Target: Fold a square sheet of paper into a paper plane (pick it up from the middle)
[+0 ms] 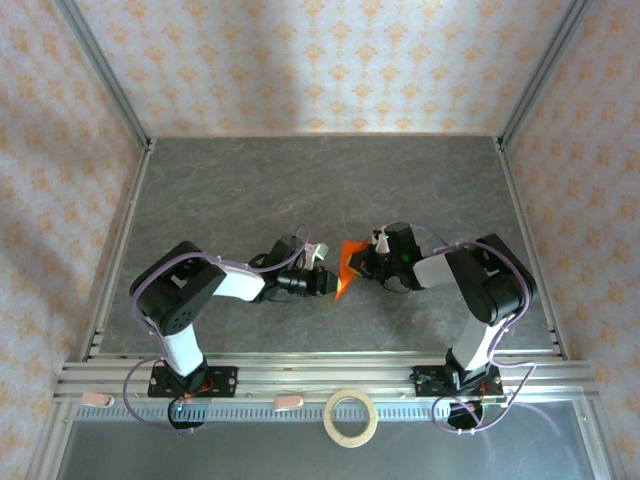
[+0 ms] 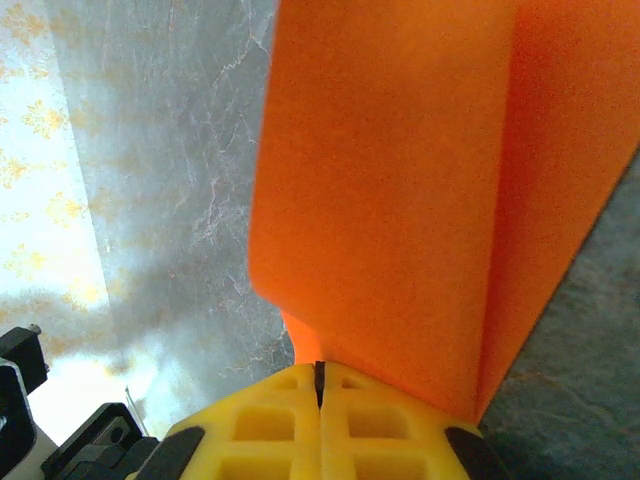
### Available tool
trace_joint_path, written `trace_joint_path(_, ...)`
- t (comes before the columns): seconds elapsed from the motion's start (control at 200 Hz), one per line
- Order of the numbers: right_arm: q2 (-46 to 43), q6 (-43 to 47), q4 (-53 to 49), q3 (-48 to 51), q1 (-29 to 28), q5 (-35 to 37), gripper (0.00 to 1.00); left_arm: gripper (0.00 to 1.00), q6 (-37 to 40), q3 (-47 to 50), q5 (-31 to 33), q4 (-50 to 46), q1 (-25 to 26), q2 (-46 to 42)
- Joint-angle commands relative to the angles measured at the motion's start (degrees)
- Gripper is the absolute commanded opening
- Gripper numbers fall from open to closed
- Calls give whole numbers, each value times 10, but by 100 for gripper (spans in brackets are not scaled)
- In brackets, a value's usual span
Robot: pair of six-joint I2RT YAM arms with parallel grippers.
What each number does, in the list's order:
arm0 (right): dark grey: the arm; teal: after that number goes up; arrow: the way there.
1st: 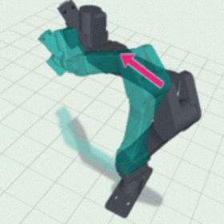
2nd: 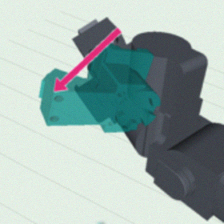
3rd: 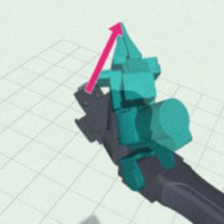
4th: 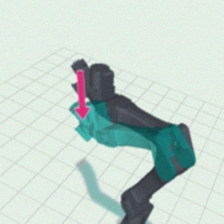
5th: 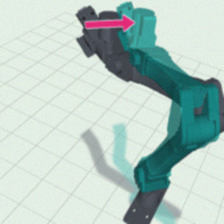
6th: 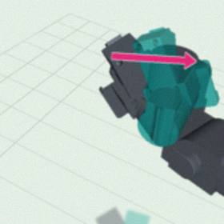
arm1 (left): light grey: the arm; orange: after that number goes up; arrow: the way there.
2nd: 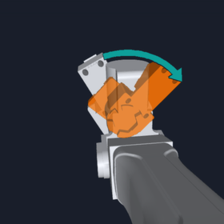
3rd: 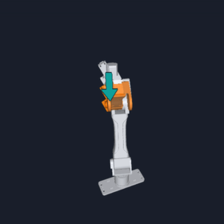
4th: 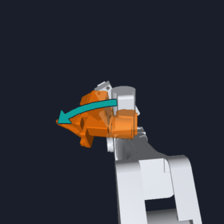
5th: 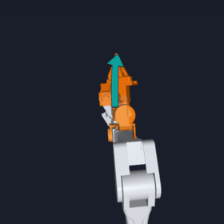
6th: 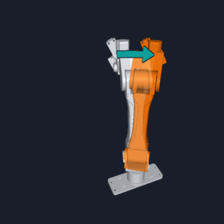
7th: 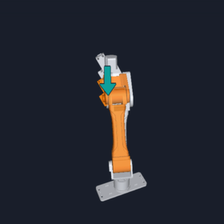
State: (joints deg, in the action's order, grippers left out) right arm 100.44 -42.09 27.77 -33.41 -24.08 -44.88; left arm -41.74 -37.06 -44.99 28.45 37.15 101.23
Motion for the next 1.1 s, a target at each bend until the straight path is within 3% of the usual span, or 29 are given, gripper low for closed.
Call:
trace_joint_path(0.0, 39, 23, -73, 12, -2, 85, 0, 13, 15, -9, -18, 2, 7, 9)
trace_joint_path(0.24, 39, 23, -77, 13, -2, 90, 0, 0, 40, -13, -32, -37, 14, 31)
trace_joint_path(0.565, 39, 26, -89, 9, -2, 102, 0, 0, 79, -18, -30, -101, 22, 48)
trace_joint_path(0.731, 38, 28, -92, 8, -2, 103, 0, 10, 93, -29, 2, -138, 22, 12)
trace_joint_path(0.931, 34, 30, -95, 9, -2, 104, 0, 21, 58, -24, 70, -121, 22, -79)
trace_joint_path(1.001, 33, 29, -95, 9, -2, 105, 0, 20, 40, -27, 94, -109, 22, -93)
trace_joint_path(1.096, 33, 28, -95, 8, -2, 105, 0, 9, 23, -35, 90, -82, 22, -84)
